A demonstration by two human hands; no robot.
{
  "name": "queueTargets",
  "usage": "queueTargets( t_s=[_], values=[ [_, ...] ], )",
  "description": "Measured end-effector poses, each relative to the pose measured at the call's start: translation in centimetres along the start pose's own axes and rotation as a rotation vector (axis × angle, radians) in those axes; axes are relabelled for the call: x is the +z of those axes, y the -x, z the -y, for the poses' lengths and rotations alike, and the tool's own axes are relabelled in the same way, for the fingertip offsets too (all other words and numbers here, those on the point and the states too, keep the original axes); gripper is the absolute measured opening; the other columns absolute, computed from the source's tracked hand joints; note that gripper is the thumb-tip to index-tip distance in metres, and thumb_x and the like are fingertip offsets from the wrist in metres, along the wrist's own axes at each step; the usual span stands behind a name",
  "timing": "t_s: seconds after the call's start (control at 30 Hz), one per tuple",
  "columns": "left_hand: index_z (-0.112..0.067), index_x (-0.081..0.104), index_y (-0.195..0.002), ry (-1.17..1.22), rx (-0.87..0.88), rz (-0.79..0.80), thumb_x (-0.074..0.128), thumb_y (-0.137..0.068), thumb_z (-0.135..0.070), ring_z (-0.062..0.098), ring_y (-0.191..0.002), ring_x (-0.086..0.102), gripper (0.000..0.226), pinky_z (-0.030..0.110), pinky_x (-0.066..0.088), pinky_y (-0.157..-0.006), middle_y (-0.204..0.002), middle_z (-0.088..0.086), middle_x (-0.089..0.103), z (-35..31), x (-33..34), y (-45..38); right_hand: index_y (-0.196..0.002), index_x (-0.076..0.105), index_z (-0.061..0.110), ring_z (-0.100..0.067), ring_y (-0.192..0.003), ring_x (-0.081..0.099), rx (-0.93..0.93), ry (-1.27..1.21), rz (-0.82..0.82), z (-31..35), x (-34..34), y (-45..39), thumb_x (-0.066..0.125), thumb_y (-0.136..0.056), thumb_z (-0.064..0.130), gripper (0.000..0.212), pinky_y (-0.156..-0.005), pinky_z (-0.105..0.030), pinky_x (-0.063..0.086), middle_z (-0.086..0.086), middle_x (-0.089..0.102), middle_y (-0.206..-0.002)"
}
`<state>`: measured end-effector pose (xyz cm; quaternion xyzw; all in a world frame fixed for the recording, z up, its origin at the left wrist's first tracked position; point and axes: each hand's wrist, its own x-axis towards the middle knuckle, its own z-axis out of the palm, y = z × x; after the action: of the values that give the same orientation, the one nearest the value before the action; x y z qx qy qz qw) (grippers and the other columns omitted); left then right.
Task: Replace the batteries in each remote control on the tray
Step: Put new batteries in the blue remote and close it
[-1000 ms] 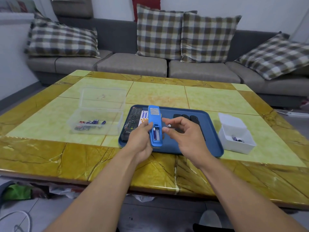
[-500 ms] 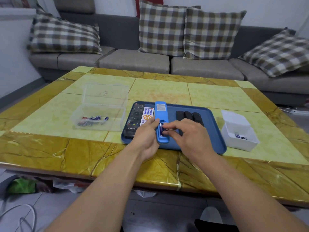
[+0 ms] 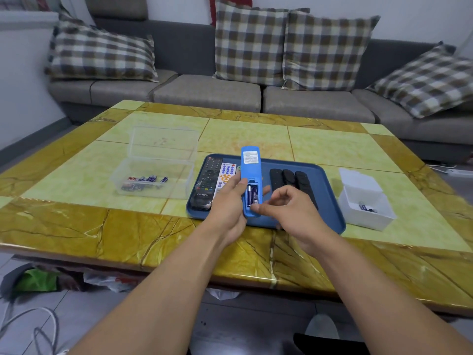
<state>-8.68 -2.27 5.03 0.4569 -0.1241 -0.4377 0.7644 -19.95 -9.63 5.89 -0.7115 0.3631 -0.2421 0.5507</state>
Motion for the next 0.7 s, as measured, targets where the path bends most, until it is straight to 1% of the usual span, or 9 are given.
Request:
queueTargets(
  t_s=[0.07,0.17,0.27,0.37,0.47,0.53,0.6,0.63,0.7],
  values=[
    [-0.013,0.05,-0.14,-0.035,0.018,0.021,0.034,-0.109,-0.016,0.026,-0.104,0.072,0.035,0.042,0.061,-0.084,-0.132,0.013,0.065,0.2,0.1,0.1,-0.081,0.051,0.016,-0.014,-0.068,0.062,0.126,-0.088,0.042,0.0,-0.1,0.1,0.09,-0.07,0.02,0.041,-0.055,-0.027,0.043,-0.013,0.075,-0.101],
    [-0.02,0.056,-0.131,-0.077,0.036,0.034,0.036,-0.109,-0.015,0.024,-0.102,0.072,0.03,0.037,0.062,-0.077,-0.119,0.006,0.071,0.4,0.4,0.3,-0.073,0.04,0.021,-0.017,-0.068,0.06,0.16,-0.085,0.015,0.1,-0.2,-0.3,0.086,-0.074,0.013,0.046,-0.055,-0.028,0.04,-0.015,0.075,-0.102],
    [-0.026,0.059,-0.12,-0.113,0.052,0.027,0.039,-0.108,-0.014,0.025,-0.103,0.072,0.026,0.037,0.062,-0.08,-0.112,0.003,0.072,0.5,0.6,0.2,-0.07,0.034,0.021,-0.01,-0.063,0.057,0.143,-0.049,-0.013,0.0,0.1,-0.6,0.08,-0.08,0.008,0.048,-0.046,-0.016,0.039,-0.006,0.073,-0.094],
    [-0.02,0.057,-0.132,-0.136,0.05,-0.015,0.044,-0.107,-0.013,0.028,-0.106,0.072,0.029,0.041,0.06,-0.087,-0.116,0.009,0.072,0.5,0.4,-0.1,-0.076,0.048,0.014,-0.005,-0.071,0.064,0.078,-0.016,0.037,-0.2,0.5,-0.4,0.08,-0.082,0.014,0.033,-0.05,-0.013,0.043,0.005,0.072,-0.104],
    [-0.01,0.056,-0.135,-0.071,0.024,-0.028,0.048,-0.103,-0.006,0.03,-0.104,0.072,0.033,0.038,0.06,-0.085,-0.129,0.013,0.067,0.1,-0.1,-0.2,-0.09,0.065,0.006,-0.008,-0.065,0.065,0.059,-0.008,0.046,0.3,-0.5,-0.2,0.075,-0.088,0.034,0.029,-0.057,-0.021,0.053,0.008,0.074,-0.099],
    [-0.012,0.059,-0.127,-0.049,0.011,-0.049,0.046,-0.104,-0.004,0.027,-0.103,0.072,0.028,0.038,0.059,-0.086,-0.133,0.011,0.065,-0.3,-0.6,-0.3,-0.093,0.067,0.018,-0.013,-0.071,0.068,0.008,0.143,-0.085,0.3,-2.2,-0.7,0.066,-0.093,0.043,0.025,-0.064,-0.031,0.058,0.007,0.073,-0.093],
    [-0.011,0.057,-0.131,-0.029,-0.003,-0.083,0.046,-0.104,-0.003,0.024,-0.098,0.073,0.03,0.039,0.062,-0.082,-0.134,0.014,0.063,-0.6,-1.2,-0.4,-0.089,0.064,0.025,-0.012,-0.08,0.066,-0.049,0.401,-0.234,-0.3,-4.2,-1.4,0.069,-0.09,0.04,0.016,-0.072,-0.033,0.055,0.01,0.069,-0.087],
    [-0.009,0.053,-0.137,-0.02,-0.01,-0.103,0.047,-0.103,-0.003,0.025,-0.097,0.073,0.034,0.039,0.063,-0.078,-0.135,0.016,0.061,-0.7,-1.5,-0.6,-0.086,0.063,0.027,-0.011,-0.082,0.065,-0.041,0.507,-0.247,-0.8,-4.9,-1.6,0.073,-0.087,0.039,0.015,-0.074,-0.034,0.054,0.012,0.066,-0.084],
    [-0.006,0.047,-0.142,-0.003,-0.049,-0.115,0.047,-0.103,-0.001,0.03,-0.1,0.072,0.04,0.041,0.062,-0.077,-0.136,0.019,0.059,-0.8,-1.7,-0.6,-0.082,0.062,0.029,-0.011,-0.082,0.063,0.037,0.649,-0.171,-1.9,-5.8,-1.9,0.08,-0.078,0.044,0.024,-0.076,-0.036,0.054,0.014,0.064,-0.082]
  ],
)
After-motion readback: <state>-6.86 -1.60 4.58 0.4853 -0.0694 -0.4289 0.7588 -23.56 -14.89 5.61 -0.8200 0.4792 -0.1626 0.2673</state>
